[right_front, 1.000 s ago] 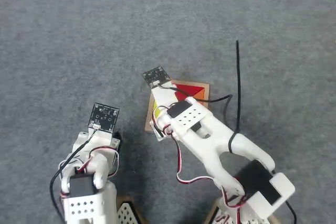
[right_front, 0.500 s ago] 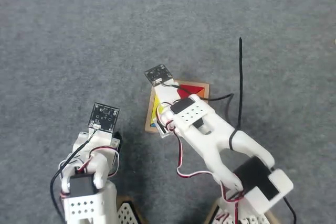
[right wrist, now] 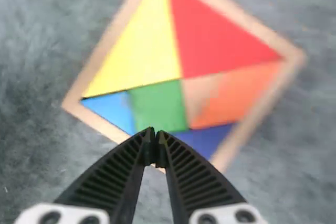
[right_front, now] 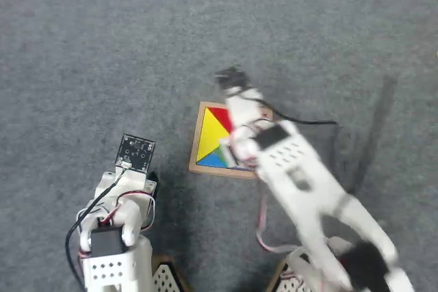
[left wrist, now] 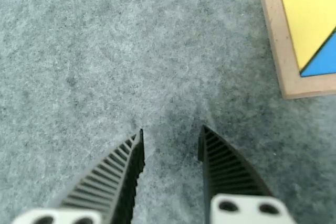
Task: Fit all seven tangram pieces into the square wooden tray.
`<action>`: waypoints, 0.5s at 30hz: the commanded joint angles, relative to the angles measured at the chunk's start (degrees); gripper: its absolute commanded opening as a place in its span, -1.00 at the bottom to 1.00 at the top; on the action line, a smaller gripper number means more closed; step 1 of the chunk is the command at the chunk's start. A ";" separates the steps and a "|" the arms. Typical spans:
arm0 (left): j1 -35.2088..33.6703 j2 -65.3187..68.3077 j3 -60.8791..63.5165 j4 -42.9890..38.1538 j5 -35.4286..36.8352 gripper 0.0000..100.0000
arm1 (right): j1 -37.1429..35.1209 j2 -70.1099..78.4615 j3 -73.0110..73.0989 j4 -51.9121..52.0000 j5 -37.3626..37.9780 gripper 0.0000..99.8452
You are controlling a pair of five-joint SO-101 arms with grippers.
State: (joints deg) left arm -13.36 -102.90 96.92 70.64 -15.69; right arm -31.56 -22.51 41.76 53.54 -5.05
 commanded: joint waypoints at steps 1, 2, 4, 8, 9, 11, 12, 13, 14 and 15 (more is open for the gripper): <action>-0.44 -0.09 -0.40 -1.14 -0.35 -0.67 | 7.16 -17.63 7.74 0.22 0.88 -0.98; -0.35 -0.09 -0.40 -1.14 -0.26 -0.67 | 9.10 -21.49 10.55 0.40 1.05 -0.98; -0.09 -0.09 -0.40 -1.14 -0.26 -0.67 | 12.62 -28.53 16.44 0.75 2.81 -0.98; -0.18 0.09 -0.40 -0.09 -0.26 -0.66 | 18.42 -41.45 28.22 3.65 8.18 -0.98; -0.18 0.00 -0.40 0.97 -0.26 -0.66 | 20.18 -44.26 30.59 4.35 9.05 -0.98; -0.26 -0.09 -0.40 1.49 -0.53 -0.66 | 24.57 -49.98 34.64 4.62 10.90 -0.98; -0.26 -0.09 -0.40 1.49 -0.53 -0.66 | 26.42 -52.53 36.31 4.79 11.69 -0.98; -0.35 -0.09 -0.40 1.49 -0.53 -0.66 | 28.00 -55.16 37.98 4.79 12.40 -0.98; -0.35 -0.09 -0.40 1.49 -0.53 -0.66 | 29.32 -57.45 39.56 4.97 13.01 -0.98; -0.35 -0.09 -0.40 1.49 -0.53 -0.66 | 30.46 -59.91 41.32 5.49 13.98 -0.98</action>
State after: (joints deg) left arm -13.36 -102.90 96.92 71.87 -15.69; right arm -4.66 -75.16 80.53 57.93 6.11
